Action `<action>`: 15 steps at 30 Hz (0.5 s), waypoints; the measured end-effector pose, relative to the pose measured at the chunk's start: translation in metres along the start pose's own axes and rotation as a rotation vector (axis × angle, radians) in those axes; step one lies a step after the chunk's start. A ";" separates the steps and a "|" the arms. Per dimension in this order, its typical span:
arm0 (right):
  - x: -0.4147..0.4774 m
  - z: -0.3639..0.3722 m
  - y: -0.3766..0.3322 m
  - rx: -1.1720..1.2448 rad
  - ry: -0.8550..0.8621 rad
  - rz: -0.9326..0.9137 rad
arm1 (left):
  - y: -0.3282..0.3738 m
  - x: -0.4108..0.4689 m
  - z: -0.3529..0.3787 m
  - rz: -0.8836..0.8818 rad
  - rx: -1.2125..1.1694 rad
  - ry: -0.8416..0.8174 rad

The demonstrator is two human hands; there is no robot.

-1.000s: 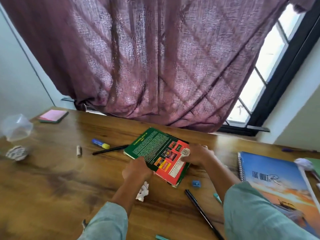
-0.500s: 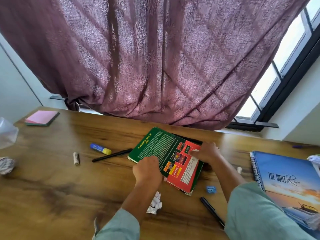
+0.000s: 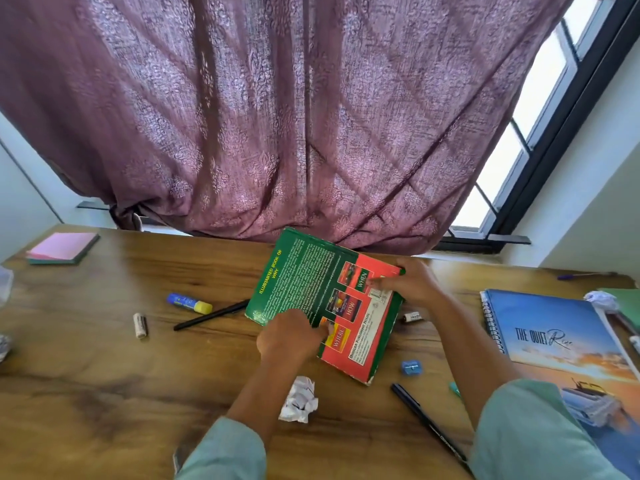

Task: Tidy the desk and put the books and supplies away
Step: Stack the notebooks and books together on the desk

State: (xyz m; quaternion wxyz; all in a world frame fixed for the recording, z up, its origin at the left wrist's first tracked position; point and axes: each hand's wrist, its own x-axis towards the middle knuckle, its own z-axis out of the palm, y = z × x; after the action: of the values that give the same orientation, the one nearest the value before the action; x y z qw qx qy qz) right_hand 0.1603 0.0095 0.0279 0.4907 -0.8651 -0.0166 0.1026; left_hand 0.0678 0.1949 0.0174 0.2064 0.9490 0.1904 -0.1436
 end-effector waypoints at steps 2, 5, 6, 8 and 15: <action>-0.016 0.000 -0.009 0.075 0.063 -0.060 | 0.007 -0.009 -0.014 0.010 -0.226 -0.083; -0.044 0.008 -0.028 0.090 0.200 -0.268 | 0.020 -0.030 -0.031 0.014 -0.650 -0.123; -0.056 0.011 -0.037 0.105 0.248 -0.357 | 0.024 -0.037 -0.036 -0.002 -0.842 -0.121; -0.077 0.010 -0.052 0.161 0.307 -0.557 | 0.030 -0.050 -0.045 -0.030 -1.208 -0.203; -0.143 -0.054 -0.042 -0.058 -0.026 -0.890 | 0.079 -0.092 -0.035 -0.030 -1.697 -0.169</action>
State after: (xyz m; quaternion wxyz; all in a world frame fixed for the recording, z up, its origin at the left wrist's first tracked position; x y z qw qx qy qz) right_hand 0.0344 -0.0332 0.1139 0.4623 -0.7858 -0.3962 -0.1082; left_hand 0.0262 0.1162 0.1066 0.8593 0.4563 0.2299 -0.0251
